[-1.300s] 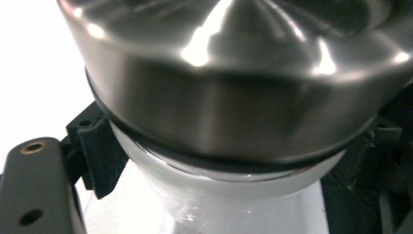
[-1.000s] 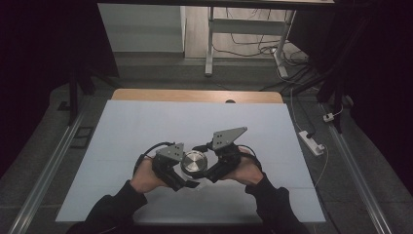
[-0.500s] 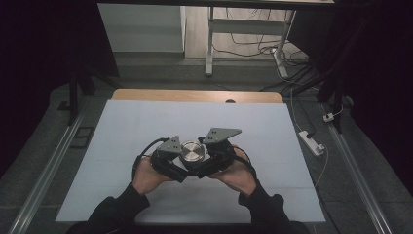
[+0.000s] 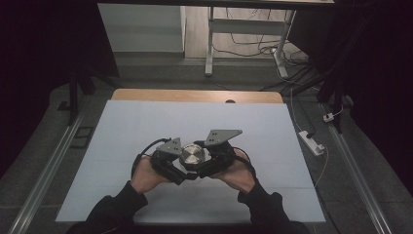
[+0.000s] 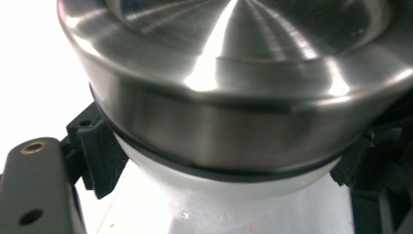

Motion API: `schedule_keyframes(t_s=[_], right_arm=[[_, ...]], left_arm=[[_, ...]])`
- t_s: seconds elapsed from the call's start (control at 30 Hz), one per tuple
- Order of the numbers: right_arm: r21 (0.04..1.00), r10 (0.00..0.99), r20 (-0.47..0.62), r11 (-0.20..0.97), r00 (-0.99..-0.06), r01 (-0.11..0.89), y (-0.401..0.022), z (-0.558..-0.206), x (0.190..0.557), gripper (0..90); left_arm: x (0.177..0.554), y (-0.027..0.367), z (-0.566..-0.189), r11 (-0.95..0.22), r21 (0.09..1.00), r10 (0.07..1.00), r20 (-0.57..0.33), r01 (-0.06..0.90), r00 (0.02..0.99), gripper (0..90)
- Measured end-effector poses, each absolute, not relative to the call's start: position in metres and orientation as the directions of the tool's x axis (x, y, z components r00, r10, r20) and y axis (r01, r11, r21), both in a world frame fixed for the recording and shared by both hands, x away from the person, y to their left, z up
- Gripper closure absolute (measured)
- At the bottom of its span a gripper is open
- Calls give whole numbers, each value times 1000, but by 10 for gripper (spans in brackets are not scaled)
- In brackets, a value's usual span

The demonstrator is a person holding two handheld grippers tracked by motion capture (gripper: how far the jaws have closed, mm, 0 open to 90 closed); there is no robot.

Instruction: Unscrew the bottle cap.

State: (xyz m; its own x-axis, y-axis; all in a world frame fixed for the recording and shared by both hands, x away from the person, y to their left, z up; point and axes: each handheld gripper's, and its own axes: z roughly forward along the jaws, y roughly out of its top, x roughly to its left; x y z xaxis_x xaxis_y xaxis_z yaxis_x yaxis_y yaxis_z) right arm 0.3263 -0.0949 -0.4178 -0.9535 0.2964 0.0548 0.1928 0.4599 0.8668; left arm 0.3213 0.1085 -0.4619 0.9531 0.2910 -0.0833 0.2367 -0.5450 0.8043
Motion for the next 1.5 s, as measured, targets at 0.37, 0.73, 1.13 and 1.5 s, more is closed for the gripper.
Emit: schedule_keyframes(t_s=[0.37, 0.73, 1.13, 1.5], right_arm=[[881, 193, 67, 449, -979, 149, -98, -417, 326, 188], [891, 56, 79, 443, -995, 96, -102, -418, 327, 188], [896, 15, 89, 436, -996, 87, -108, -420, 332, 129], [870, 380, 87, 421, -921, 256, -98, -411, 327, 87]], left_arm=[[320, 113, -459, -560, 811, 185, -79, 171, 980, 155], [320, 114, -460, -558, 823, 57, -92, 108, 994, 155], [319, 108, -462, -566, 816, 99, -70, 114, 993, 155], [322, 109, -459, -512, 816, 373, -72, 269, 925, 155]])
